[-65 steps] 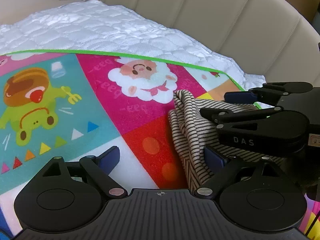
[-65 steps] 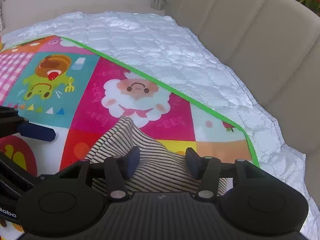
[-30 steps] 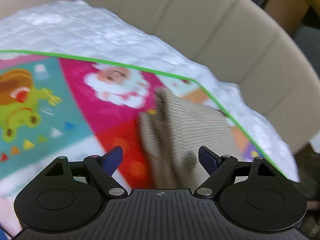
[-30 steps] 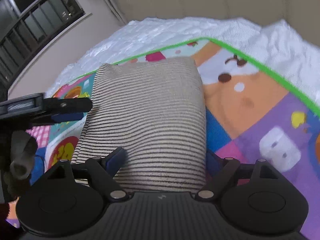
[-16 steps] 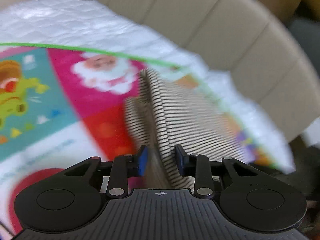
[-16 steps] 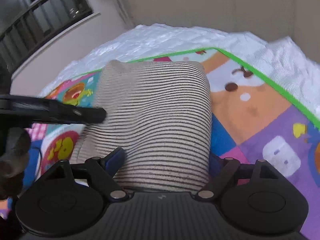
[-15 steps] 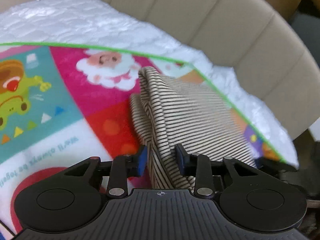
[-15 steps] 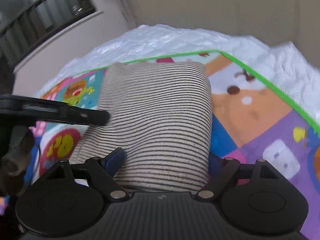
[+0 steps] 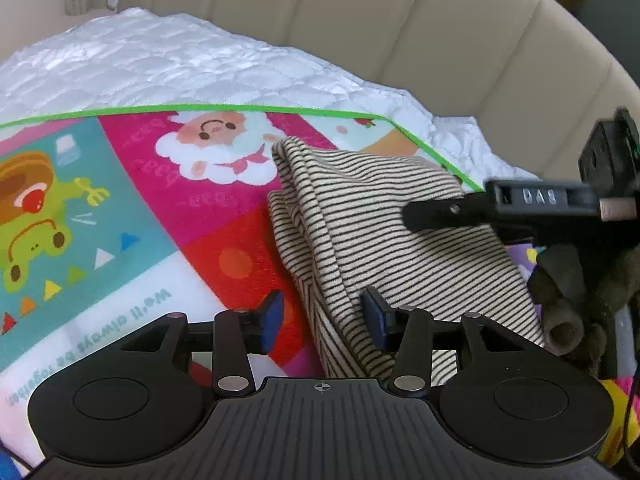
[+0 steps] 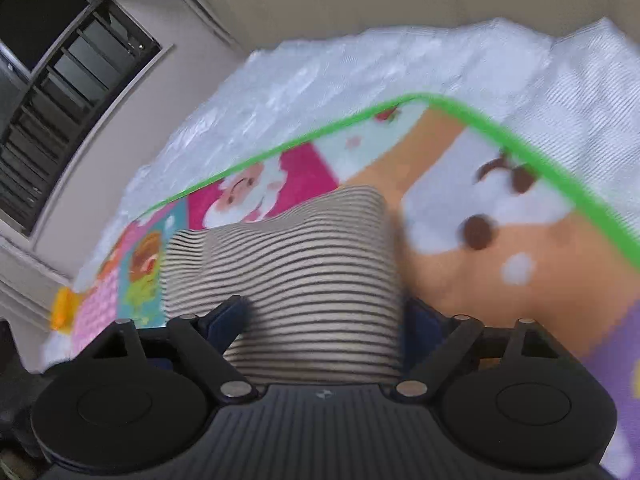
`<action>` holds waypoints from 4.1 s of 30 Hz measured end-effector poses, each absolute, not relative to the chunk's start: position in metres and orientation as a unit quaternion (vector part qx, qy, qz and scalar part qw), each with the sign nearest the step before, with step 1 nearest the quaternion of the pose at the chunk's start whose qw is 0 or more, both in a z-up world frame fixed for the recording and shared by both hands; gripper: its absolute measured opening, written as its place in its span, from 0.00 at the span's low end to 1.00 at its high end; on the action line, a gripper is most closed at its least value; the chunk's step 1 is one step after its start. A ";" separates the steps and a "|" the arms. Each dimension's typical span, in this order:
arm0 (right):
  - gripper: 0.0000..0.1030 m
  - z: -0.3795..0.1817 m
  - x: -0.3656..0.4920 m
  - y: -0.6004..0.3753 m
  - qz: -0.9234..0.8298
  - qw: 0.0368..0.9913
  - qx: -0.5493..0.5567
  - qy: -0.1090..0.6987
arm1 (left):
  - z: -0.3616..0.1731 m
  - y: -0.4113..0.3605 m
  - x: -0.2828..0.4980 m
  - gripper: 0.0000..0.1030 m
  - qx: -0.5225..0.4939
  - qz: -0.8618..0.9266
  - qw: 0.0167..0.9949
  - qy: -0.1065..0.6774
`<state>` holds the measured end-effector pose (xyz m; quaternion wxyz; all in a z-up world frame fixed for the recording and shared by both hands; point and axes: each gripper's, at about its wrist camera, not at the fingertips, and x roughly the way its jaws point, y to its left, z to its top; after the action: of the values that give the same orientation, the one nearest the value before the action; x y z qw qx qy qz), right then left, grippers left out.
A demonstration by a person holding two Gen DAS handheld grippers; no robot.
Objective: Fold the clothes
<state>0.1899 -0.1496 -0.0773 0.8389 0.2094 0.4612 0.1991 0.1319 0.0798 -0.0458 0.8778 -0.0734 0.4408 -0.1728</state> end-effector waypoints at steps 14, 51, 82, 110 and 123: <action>0.68 -0.058 0.148 -0.151 0.183 0.883 0.141 0.408 | -0.046 0.081 0.132 0.58 -0.070 -0.168 0.880 0.438; 0.87 -0.090 0.214 -0.048 0.214 0.909 0.102 0.343 | -0.059 0.143 0.182 0.81 -0.113 -0.076 0.918 0.372; 1.00 -0.109 0.144 -0.072 0.152 0.934 -0.066 0.316 | -0.097 0.068 0.111 1.00 -0.001 0.102 0.941 0.322; 1.00 -0.111 0.146 -0.070 0.152 0.934 -0.064 0.316 | -0.096 0.067 0.110 1.00 -0.003 0.102 0.941 0.323; 1.00 -0.111 0.146 -0.070 0.152 0.935 -0.063 0.315 | -0.096 0.067 0.110 1.00 -0.004 0.102 0.941 0.323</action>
<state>0.1465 -0.0703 -0.1110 0.9346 -0.0629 0.3155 0.1519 0.1096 0.0675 -0.0965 0.9410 -0.0038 0.3226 0.1023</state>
